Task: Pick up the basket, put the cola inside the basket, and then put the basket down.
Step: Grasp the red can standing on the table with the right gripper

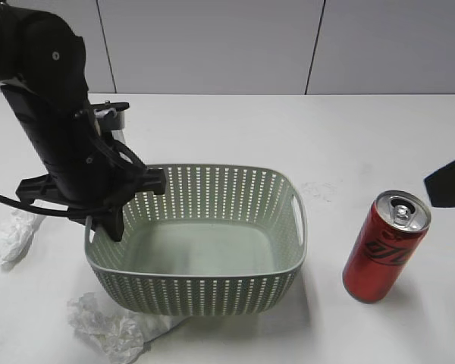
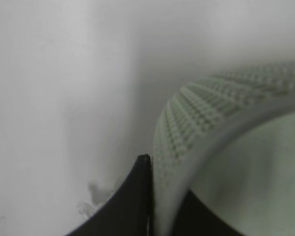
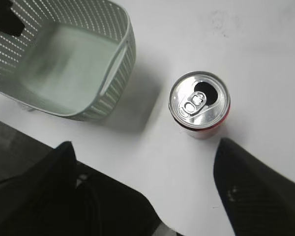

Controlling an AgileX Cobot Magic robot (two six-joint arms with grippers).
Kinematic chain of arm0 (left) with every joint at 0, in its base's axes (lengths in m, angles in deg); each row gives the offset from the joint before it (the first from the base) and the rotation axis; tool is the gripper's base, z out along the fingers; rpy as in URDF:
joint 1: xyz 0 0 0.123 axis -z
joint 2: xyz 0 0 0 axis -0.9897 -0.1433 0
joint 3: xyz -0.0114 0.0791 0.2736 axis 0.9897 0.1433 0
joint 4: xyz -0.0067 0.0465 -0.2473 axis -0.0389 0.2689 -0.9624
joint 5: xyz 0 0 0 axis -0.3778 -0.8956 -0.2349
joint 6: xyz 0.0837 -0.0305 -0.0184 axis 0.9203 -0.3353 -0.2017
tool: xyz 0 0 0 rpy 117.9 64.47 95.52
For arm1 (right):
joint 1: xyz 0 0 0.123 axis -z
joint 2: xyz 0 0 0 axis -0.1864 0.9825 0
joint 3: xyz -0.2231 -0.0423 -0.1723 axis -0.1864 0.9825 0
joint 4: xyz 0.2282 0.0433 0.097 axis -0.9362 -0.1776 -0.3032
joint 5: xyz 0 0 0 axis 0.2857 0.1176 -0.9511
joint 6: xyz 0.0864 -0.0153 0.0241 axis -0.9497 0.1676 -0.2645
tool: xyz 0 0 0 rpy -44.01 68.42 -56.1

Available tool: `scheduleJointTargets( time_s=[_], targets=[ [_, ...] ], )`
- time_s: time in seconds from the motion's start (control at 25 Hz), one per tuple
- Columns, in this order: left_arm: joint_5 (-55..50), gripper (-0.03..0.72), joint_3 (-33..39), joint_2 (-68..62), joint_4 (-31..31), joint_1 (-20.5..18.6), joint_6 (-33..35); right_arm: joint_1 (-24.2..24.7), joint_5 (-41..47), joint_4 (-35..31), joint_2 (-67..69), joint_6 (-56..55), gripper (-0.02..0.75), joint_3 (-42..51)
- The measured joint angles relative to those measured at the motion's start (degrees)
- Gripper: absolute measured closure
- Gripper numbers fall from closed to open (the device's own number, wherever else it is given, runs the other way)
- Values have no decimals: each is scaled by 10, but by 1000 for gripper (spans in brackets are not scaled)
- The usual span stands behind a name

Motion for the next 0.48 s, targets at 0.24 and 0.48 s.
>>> scheduleJointTargets(
  time_s=[0.24, 0.48],
  targets=[
    [0, 692, 0, 0, 0, 0, 0, -25, 40, 41, 165, -5, 78, -52],
    [0, 692, 0, 0, 0, 0, 0, -42, 16, 112, 239, -41, 78, -73]
  ],
)
